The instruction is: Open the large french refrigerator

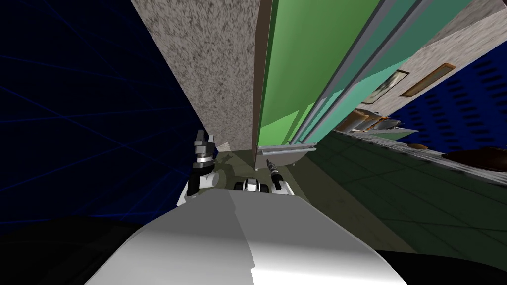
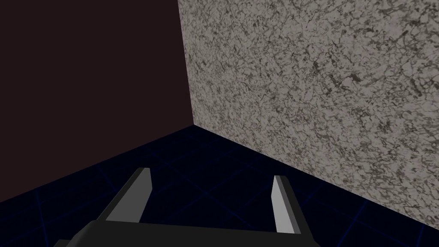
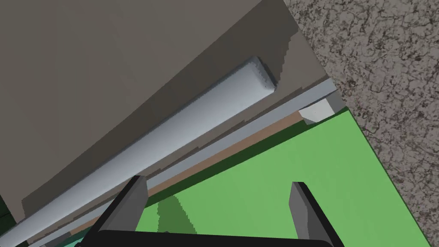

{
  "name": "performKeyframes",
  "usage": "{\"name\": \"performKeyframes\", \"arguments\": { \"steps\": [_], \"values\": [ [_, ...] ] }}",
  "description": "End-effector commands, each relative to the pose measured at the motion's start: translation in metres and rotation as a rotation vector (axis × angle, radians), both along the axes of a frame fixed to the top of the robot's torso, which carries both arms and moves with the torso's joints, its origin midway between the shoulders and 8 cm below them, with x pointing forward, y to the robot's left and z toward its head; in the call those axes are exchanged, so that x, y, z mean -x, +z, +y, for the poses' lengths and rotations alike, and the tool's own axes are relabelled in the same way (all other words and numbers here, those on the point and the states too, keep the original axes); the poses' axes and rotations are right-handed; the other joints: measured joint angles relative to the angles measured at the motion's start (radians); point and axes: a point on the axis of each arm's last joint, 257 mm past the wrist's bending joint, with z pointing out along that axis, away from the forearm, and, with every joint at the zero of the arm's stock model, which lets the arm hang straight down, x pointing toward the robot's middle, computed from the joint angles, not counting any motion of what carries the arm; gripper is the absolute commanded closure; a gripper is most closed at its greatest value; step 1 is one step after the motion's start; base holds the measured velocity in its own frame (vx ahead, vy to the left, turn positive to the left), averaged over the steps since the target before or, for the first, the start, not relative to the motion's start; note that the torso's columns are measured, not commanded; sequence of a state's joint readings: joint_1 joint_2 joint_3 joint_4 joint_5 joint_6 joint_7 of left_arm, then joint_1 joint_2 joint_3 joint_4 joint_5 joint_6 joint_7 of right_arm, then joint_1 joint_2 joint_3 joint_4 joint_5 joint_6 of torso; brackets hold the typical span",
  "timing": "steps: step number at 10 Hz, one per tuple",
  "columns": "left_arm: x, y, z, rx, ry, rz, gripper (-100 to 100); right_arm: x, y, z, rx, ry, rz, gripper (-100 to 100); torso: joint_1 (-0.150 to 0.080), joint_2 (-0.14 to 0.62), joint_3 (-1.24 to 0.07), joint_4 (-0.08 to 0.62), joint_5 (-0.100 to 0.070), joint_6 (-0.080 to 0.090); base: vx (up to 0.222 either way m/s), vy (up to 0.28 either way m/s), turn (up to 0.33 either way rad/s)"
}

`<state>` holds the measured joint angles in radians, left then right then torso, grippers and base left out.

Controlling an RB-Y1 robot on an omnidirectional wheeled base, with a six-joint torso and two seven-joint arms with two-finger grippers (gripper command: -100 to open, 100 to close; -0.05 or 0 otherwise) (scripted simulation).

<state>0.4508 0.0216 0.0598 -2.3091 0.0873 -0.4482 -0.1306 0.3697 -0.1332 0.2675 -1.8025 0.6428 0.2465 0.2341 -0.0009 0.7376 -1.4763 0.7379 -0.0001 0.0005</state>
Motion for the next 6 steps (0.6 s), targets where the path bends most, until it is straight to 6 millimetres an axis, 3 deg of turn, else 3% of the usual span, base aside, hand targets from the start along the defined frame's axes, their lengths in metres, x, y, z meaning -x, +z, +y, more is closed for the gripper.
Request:
{"name": "performKeyframes", "arguments": {
  "steps": [1,2,3,6],
  "values": [
    [0.0,0.0,0.0,0.0,0.0,0.0,0,0.007,-0.03,-0.006,0.094,-0.006,0.078,-100,0.001,0.0,0.0,0.0,0.0,-0.001,0.026,0.056,0.097],
    [0.0,0.0,0.0,0.0,0.0,0.0,0,0.008,-0.032,-0.009,0.098,-0.018,0.091,-100,0.0,0.0,0.0,0.0,0.0,0.0,0.011,0.019,-0.008],
    [0.0,0.0,0.0,0.0,0.0,0.0,0,0.014,-0.052,-0.01,0.169,-0.005,0.137,-100,-0.001,0.001,0.001,0.0,0.0,0.0,0.021,0.043,0.172],
    [0.0,0.0,0.0,0.0,0.0,0.0,0,0.026,-0.076,-0.024,0.262,-0.03,0.217,-100,0.003,0.0,0.0,0.0,0.0,-0.001,0.028,0.056,0.133]
  ]
}}
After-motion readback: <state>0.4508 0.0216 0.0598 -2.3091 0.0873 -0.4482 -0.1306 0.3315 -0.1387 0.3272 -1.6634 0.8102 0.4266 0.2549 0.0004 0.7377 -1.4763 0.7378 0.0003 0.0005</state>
